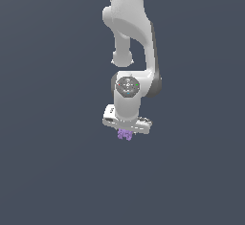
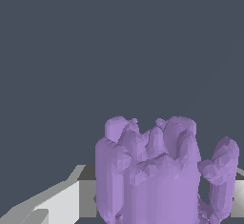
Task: Pick up the object and move it to a goal position.
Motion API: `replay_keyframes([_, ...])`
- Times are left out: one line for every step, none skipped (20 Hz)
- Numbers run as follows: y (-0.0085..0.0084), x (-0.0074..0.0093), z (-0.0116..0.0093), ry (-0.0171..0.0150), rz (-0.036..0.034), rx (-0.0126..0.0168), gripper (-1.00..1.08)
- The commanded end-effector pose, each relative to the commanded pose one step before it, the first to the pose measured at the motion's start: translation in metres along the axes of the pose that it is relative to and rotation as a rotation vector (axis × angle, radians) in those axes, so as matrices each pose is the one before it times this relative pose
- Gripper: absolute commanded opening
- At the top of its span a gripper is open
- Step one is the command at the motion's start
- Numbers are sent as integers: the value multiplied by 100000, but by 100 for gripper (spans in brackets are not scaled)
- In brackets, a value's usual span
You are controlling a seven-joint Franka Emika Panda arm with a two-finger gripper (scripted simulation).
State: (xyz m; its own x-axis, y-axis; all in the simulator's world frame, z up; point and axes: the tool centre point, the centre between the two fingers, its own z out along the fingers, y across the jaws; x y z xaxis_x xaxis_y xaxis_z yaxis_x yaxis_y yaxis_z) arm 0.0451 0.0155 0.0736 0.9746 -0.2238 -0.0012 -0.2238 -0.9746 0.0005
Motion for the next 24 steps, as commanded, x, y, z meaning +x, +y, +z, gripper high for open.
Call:
replay_keyframes([-864,-726,-1723,116,-66,48,-100])
replay_keyframes([-390,-351,-797,0,0,0,-100])
replay_keyframes([-421,-378,-862,0,0,0,-100])
replay_keyframes([-452,-404,-926,0,0,0,-100])
replay_keyframes([-479,-426,-982,0,0,0,-100])
replay_keyframes([-503,-444,-1031,0,0,0,-100])
replay_keyframes([-512,-451,-1053,0,0,0,-100])
replay_keyframes([-511,-447,-1051,14,10,-46,-100])
replay_keyframes([-510,-442,-1049,0,0,0,-100])
replay_keyframes([-509,-438,-1047,0,0,0,-100])
replay_keyframes([-515,-436,-1048,21,2,-44,-100])
replay_keyframes([-503,-425,-1034,0,0,0,-100])
replay_keyframes([-489,-410,-1006,0,0,0,-100])
replay_keyframes([-473,-393,-972,0,0,0,-100])
replay_keyframes([-464,-378,-940,22,6,-43,-100])
replay_keyframes([-443,-356,-903,0,0,0,-100])
replay_keyframes([-428,-336,-866,0,0,0,-100])
replay_keyframes([-411,-316,-824,0,0,0,-100])
replay_keyframes([-388,-294,-776,0,0,0,-100])
replay_keyframes([-362,-270,-720,0,0,0,-100])
replay_keyframes([-333,-244,-658,0,0,0,-100])
replay_keyframes([-302,-216,-591,0,0,0,-100])
replay_keyframes([-270,-186,-521,0,0,0,-100])
replay_keyframes([-238,-157,-452,0,0,0,-100])
